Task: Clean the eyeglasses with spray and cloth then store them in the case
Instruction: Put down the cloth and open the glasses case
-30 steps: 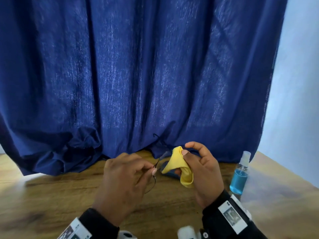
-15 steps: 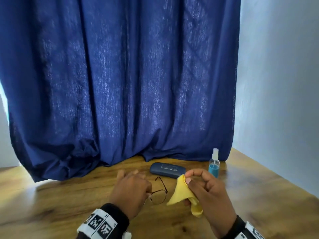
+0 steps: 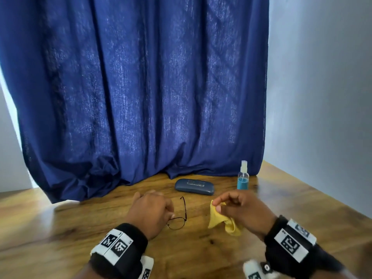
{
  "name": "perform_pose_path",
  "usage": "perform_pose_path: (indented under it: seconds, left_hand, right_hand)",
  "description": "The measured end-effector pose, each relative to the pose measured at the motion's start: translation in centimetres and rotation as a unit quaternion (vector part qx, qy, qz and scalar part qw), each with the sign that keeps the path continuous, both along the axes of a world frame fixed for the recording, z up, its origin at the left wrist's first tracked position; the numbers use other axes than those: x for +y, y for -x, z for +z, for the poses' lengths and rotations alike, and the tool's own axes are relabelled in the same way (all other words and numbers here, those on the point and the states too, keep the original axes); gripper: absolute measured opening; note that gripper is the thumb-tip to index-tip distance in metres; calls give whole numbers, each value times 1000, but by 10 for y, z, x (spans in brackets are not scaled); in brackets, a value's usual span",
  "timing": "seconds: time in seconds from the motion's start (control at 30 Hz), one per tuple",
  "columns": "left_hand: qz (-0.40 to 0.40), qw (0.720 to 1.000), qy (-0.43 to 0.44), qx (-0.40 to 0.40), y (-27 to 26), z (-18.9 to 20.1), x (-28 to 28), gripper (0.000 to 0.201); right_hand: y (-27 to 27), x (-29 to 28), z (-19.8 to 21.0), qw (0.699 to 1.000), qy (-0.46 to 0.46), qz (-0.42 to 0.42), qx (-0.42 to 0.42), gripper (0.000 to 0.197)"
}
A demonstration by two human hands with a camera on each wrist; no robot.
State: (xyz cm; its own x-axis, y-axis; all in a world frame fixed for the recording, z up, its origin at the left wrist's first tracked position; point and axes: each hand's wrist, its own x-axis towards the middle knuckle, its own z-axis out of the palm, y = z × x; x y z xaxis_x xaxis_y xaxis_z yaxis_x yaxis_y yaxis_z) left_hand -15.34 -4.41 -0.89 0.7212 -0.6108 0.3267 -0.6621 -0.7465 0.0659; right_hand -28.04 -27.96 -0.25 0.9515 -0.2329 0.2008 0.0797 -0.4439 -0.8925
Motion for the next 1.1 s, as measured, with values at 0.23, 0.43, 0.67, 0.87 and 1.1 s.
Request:
perform_pose_path:
  seconds: [0.23, 0.43, 0.67, 0.87, 1.1]
  left_hand:
    - [-72, 988, 139, -1, 7, 18, -21, 21]
    - [-105, 954, 275, 57, -7, 15, -31, 14]
    - [-114, 938, 320, 71, -31, 15, -22, 10]
    - [-84, 904, 406, 106, -60, 4, -4, 8]
    - [-85, 856, 481, 170, -76, -10, 2, 10]
  right_hand:
    - [-47, -68, 5, 973, 214, -60, 52, 18]
    - [-80, -75, 2, 918, 350, -75, 172, 10]
    - [-97, -69, -4, 852, 438, -31, 287, 25]
    - [-113, -69, 17, 827, 474, -85, 289, 25]
    - [-182, -55, 11, 870, 438, -70, 217, 28]
